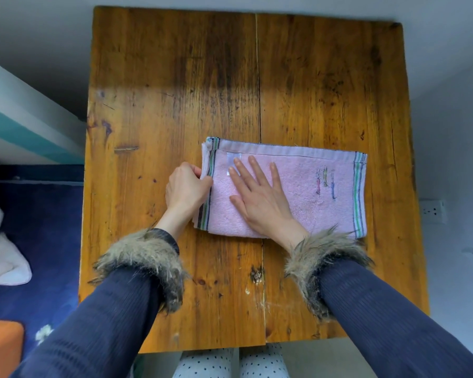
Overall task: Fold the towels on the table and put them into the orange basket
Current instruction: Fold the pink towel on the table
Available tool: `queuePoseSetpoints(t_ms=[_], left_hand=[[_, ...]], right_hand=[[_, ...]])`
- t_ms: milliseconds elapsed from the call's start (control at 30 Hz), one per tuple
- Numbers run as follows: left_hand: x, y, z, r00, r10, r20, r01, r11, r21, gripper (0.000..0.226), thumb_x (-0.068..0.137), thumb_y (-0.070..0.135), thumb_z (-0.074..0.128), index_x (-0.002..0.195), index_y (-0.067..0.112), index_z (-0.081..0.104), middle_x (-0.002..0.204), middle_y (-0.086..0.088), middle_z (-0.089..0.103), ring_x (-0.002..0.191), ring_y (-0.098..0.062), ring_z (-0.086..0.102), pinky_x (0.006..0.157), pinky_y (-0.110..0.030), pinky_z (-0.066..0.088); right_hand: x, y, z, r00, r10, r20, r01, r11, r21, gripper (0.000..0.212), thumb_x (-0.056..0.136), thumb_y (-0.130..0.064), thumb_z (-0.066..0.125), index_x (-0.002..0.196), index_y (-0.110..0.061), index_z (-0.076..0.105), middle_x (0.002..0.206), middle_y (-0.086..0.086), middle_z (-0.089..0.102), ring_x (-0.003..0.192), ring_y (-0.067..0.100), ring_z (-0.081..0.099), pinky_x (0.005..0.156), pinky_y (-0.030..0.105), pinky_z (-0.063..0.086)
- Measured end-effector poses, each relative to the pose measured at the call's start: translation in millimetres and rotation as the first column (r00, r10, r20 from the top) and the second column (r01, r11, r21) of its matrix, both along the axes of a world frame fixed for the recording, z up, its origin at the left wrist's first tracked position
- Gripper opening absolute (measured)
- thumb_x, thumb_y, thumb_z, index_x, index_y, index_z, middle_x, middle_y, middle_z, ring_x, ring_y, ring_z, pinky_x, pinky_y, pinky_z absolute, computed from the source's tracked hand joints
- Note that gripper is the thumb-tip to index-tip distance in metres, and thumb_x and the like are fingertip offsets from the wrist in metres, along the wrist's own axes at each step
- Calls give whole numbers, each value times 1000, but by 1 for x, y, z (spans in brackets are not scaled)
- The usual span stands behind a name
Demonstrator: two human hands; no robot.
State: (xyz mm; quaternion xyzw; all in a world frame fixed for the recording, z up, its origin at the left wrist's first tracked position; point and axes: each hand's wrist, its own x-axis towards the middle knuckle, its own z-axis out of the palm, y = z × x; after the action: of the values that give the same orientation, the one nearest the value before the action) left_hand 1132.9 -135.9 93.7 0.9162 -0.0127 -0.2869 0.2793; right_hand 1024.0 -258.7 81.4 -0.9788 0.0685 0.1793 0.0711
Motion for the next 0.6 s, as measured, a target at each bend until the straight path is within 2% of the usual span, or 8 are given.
queuePoseSetpoints(t_ms=[100,200,267,333,433,533,600], left_hand=[[1,3,10,994,46,-104,-57,993,-106,14,81,19,62,92,12,59,95,-5,65,89,-23,61,79,-37,51],[1,5,29,917,119,-380,-229,939,-258,16,87,15,61,102,9,60,101,-8,67,85,-19,65,72,-30,55],[0,3,41,893,88,-442,-250,913,-323,21,89,14,60,109,10,60,105,-10,67,89,-23,67,77,-32,57],[-3,-3,55,911,50,-410,-219,900,-377,26,88,13,59,115,11,58,103,-10,66,82,-20,66,74,-29,57],[-14,-21,74,943,-4,-332,-149,889,-434,25,87,10,60,111,15,57,92,-8,61,71,-14,60,61,-22,55],[-30,-48,86,968,-66,-241,-56,883,-466,24,85,10,61,107,19,56,83,-5,57,63,-11,56,52,-18,51],[-42,-70,89,977,-111,-185,13,886,-464,23,84,11,62,104,21,56,78,-3,54,61,-10,53,51,-19,48]], right_hand=[[1,-1,3,1000,2,-7,-2,1000,9,61,95,-47,10,150,-19,7,158,-3,2,146,21,-7,114,53,-9],[1,-4,9,999,2,-40,0,999,38,59,99,-47,18,150,-22,2,158,-4,-4,145,21,-12,115,52,-10],[0,-7,17,999,-23,-46,27,995,99,59,98,-48,19,150,-25,2,158,-4,-7,144,20,-14,115,52,-9],[-6,-14,28,998,-61,-28,65,982,175,58,98,-48,22,149,-28,3,158,-5,-9,144,18,-15,116,51,-7],[-29,-32,47,979,-201,16,188,939,289,56,99,-43,26,149,-29,4,158,-6,-10,144,14,-14,118,44,-5],[-61,-57,54,933,-353,66,306,878,369,54,99,-36,28,149,-24,12,158,-3,-1,145,15,-5,119,40,1],[-80,-74,54,907,-406,109,333,852,403,54,96,-34,29,148,-20,21,158,0,8,146,17,3,119,37,8]])
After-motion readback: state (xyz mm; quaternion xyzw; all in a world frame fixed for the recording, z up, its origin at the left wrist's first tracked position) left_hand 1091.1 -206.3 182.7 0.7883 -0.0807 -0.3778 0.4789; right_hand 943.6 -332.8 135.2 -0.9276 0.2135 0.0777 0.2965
